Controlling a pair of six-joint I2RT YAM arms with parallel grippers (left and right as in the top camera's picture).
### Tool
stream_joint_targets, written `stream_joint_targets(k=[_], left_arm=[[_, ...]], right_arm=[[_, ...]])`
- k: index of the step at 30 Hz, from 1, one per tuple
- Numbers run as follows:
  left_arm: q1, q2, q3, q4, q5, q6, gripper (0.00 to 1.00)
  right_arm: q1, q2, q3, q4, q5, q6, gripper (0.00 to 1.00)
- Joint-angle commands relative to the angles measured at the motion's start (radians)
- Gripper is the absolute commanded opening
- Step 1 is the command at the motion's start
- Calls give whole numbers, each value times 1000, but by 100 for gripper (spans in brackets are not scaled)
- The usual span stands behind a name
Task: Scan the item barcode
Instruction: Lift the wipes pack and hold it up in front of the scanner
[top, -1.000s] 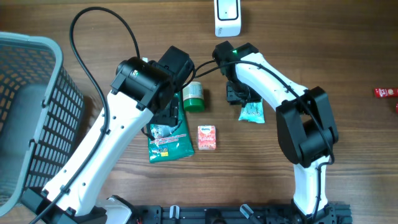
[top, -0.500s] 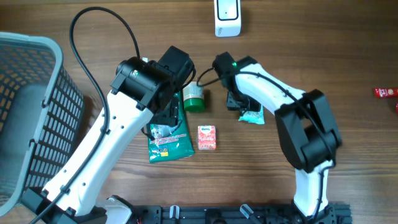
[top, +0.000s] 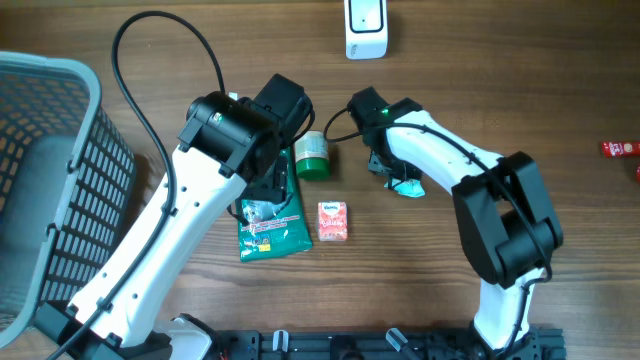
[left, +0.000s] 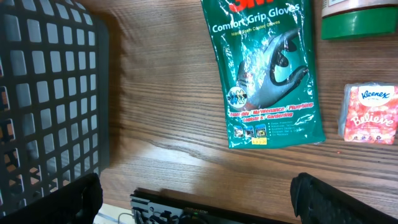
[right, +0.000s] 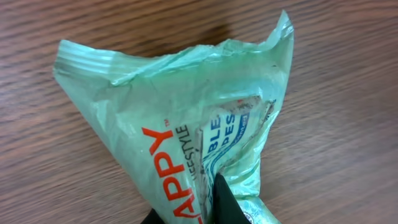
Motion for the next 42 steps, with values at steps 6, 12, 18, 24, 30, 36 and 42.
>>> stream_joint_targets(k=[6,12,18,24,30,36,42], left_arm=[[3,-16,-2,0,-17,-17,100],[3,-16,-2,0,-17,-17,100],[3,-16,-2,0,-17,-17,100],[3,-16,-2,0,-17,-17,100],[3,-16,-2,0,-17,-17,100],[3,-16,-2,0,-17,-17,100],[3,-16,-2,0,-17,-17,100]], right_arm=[[-22,-136,-2,99,-599,-220,4],[-89,-167,-5,110,-1081,-476,4],[-143,-167,-8,73,-1427,-727,4],[-193,-167,-9,-129,-1629,-1073,4],[-233,-167,-9,-193,-1769,-1246,4],[-252,-167,-10,-223,-1768,-1296,4],[-252,-167,-11,-229,-1769,-1297,4]])
